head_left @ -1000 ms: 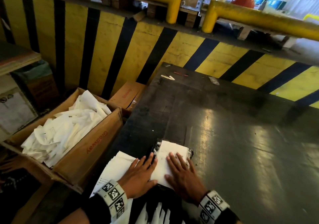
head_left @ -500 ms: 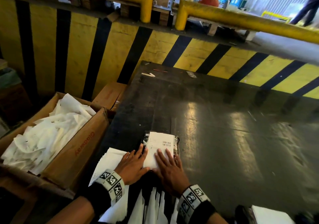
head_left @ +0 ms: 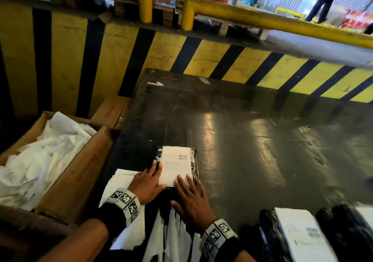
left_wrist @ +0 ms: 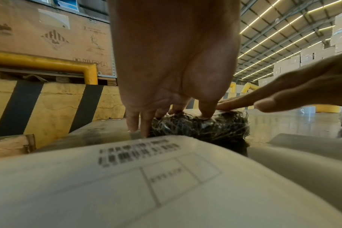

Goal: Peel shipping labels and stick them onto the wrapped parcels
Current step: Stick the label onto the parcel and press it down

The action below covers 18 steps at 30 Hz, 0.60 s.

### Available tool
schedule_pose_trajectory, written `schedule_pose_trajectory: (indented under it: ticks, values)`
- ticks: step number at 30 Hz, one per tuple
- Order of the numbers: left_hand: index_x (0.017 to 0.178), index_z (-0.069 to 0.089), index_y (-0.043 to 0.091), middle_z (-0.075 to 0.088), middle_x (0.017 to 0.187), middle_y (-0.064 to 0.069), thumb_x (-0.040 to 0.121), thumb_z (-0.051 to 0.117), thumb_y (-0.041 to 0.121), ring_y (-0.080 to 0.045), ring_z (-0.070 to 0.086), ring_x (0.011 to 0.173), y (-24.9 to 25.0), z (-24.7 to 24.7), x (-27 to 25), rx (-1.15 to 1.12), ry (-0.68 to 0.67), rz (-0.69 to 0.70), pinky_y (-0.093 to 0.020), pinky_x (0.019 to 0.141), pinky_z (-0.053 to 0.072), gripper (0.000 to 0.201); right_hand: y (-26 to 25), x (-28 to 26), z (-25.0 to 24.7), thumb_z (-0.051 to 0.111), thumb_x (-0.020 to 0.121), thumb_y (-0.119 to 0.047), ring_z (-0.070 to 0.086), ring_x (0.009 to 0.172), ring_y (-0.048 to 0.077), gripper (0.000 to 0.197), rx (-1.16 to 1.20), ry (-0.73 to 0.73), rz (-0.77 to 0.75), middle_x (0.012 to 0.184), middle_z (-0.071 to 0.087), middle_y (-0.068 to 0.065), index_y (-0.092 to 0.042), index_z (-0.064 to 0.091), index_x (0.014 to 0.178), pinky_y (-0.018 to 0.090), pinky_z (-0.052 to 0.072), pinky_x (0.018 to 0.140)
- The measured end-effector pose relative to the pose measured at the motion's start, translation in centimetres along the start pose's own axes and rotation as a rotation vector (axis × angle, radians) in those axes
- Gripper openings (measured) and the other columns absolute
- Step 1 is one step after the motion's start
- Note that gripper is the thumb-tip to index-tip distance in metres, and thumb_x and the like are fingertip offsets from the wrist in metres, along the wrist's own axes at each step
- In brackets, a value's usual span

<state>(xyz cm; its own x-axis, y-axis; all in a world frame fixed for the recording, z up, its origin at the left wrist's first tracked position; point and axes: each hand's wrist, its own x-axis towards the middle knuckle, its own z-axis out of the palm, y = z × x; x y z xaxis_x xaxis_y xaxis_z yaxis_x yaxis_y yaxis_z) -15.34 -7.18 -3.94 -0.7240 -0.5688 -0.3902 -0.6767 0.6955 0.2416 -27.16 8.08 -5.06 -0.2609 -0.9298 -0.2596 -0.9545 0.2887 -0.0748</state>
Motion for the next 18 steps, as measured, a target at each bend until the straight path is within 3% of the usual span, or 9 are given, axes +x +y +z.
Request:
schedule_pose_trajectory:
  ticks: [2, 4, 7, 10, 12, 14, 16, 18]
  values:
    - [0.149, -0.010, 0.020, -0.017, 0.157, -0.007, 0.095, 0.030, 0.054, -0.030, 0.010, 0.145, -0.1, 0.0, 0.0, -0.005, 0.004, 0.000, -0.041, 0.118, 0.013, 0.076, 0.5, -0.8, 0.5, 0.021, 0.095, -0.054, 0.040, 0.134, 0.022, 0.057, -0.013, 0.020, 0.027, 0.144, 0.045, -0.006, -0.023, 0.043, 0.137, 0.043, 0.002, 0.110]
    - [0.149, -0.010, 0.021, -0.017, 0.157, -0.006, 0.095, 0.030, 0.054, -0.030, 0.010, 0.145, -0.1, 0.1, 0.0, -0.016, 0.001, 0.001, -0.041, 0.118, 0.013, 0.076, 1.7, -1.6, 1.1, 0.033, 0.090, -0.053, 0.027, 0.140, 0.023, 0.058, -0.040, 0.092, 0.041, 0.146, 0.039, -0.006, -0.023, 0.042, 0.138, 0.044, 0.002, 0.111]
    - [0.149, -0.010, 0.021, -0.016, 0.158, -0.006, 0.095, 0.029, 0.055, -0.031, 0.008, 0.145, -0.2, 0.0, -0.1, -0.001, 0.003, 0.009, -0.041, 0.118, 0.012, 0.075, 3.0, -2.4, 1.5, 0.028, 0.094, -0.049, 0.008, 0.142, 0.022, 0.053, -0.043, 0.110, 0.042, 0.147, 0.036, -0.007, -0.023, 0.041, 0.138, 0.042, 0.003, 0.111]
    - [0.150, -0.006, 0.017, -0.010, 0.158, -0.008, 0.096, 0.028, 0.052, -0.031, 0.003, 0.145, 0.1, -0.4, -0.5, 0.102, 0.033, -0.001, -0.043, 0.118, 0.006, 0.073, 3.8, -2.2, 1.2, 0.014, 0.098, -0.048, 0.019, 0.141, 0.019, 0.053, 0.113, 0.167, 0.031, 0.145, 0.041, -0.007, -0.027, 0.047, 0.133, 0.032, 0.003, 0.111]
    - [0.150, 0.005, 0.014, 0.000, 0.159, -0.010, 0.097, 0.030, 0.045, -0.032, 0.004, 0.145, 0.7, -0.3, -0.9, 0.190, 0.138, 0.071, -0.044, 0.117, 0.006, 0.066, 4.0, -1.6, 0.2, 0.010, 0.097, -0.050, 0.026, 0.141, 0.021, 0.058, 0.187, 0.252, 0.028, 0.146, 0.039, -0.005, -0.025, 0.048, 0.133, 0.028, 0.005, 0.112]
    - [0.147, 0.025, 0.015, 0.021, 0.156, -0.011, 0.093, 0.031, 0.039, -0.034, 0.019, 0.143, 1.7, 0.3, -1.4, 0.218, 0.279, 0.253, -0.048, 0.114, 0.017, 0.059, 4.0, -0.5, -0.7, 0.002, 0.091, -0.058, 0.004, 0.144, 0.018, 0.070, 0.179, 0.291, 0.011, 0.153, 0.015, -0.007, -0.023, 0.032, 0.144, 0.030, 0.001, 0.115]
    - [0.138, 0.043, 0.017, 0.042, 0.146, -0.007, 0.087, 0.031, 0.040, -0.032, 0.037, 0.135, 2.6, 1.5, -1.8, 0.255, 0.244, 0.387, -0.050, 0.106, 0.030, 0.057, 3.9, 0.5, -1.1, -0.004, 0.081, -0.059, -0.018, 0.138, 0.014, 0.078, 0.206, 0.197, 0.007, 0.149, -0.011, -0.010, -0.024, 0.011, 0.149, 0.037, -0.003, 0.117]
    - [0.130, 0.054, 0.020, 0.053, 0.137, 0.001, 0.082, 0.032, 0.043, -0.028, 0.049, 0.127, 2.7, 2.6, -2.3, 0.315, 0.188, 0.376, -0.046, 0.098, 0.041, 0.057, 3.7, 1.3, -0.9, -0.012, 0.071, -0.072, -0.020, 0.139, 0.013, 0.092, 0.219, 0.119, 0.032, 0.150, -0.017, -0.009, -0.025, 0.002, 0.149, 0.041, -0.001, 0.118]
